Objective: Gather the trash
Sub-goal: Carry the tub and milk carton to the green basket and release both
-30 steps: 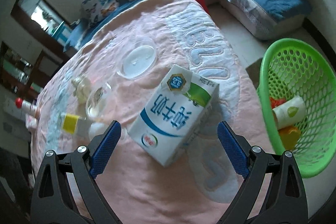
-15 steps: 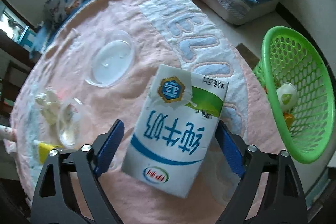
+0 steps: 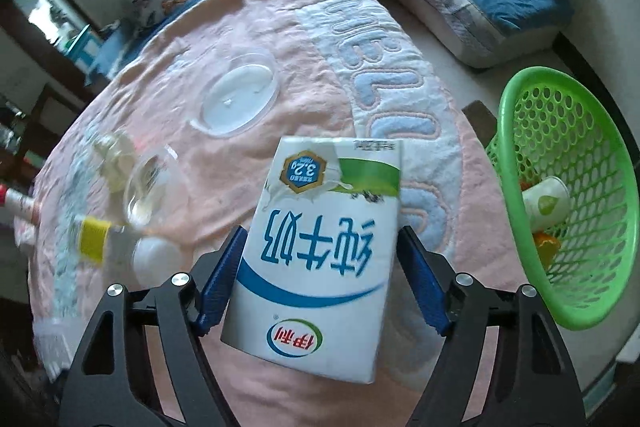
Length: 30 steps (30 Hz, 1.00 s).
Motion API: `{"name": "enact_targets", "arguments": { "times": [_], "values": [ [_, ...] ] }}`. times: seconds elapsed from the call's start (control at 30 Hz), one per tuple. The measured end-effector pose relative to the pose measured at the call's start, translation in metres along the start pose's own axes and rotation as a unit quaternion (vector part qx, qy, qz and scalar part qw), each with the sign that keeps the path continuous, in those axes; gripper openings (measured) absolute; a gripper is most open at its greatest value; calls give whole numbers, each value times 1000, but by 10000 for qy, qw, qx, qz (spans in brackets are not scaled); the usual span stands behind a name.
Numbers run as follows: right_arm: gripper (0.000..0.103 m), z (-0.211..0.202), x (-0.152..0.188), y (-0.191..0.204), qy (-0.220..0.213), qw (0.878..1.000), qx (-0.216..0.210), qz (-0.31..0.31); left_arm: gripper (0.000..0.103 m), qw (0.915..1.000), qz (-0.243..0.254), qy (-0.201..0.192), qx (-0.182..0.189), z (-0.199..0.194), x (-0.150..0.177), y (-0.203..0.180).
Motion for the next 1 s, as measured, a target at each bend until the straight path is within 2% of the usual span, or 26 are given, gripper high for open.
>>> {"name": "enact_targets", "arguments": {
  "times": [0.43, 0.53, 0.67, 0.87, 1.0],
  "values": [
    [75, -42, 20, -41, -214, 9971, -729, -59, 83, 9989, 437, 76, 132, 16, -2, -66],
    [75, -54, 17, -60, -351, 9967, -725, -34, 83, 9984, 521, 99, 183, 20, -5, -82],
    [75, -65, 8, -99, -568, 9969, -522, 128, 83, 9973, 680, 120, 247, 25, -9, -105],
    [75, -62, -4, -165, -667, 9962, -135, 537, 83, 9951, 919, 133, 338, 34, -16, -142],
    [75, -57, -7, -197, -646, 9950, -32, 757, 83, 9937, 1050, 158, 353, 42, -20, -163]
  ]
}}
Point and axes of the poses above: each gripper's, at about its wrist camera, not at the fingertips, and z roughly the way its jaws point, y to its left, x to its underside, the point moved 4 cm from there along z, roughly the way its jaws point, and after that the axes turned 4 degrees about z, right-handed, at the moved point
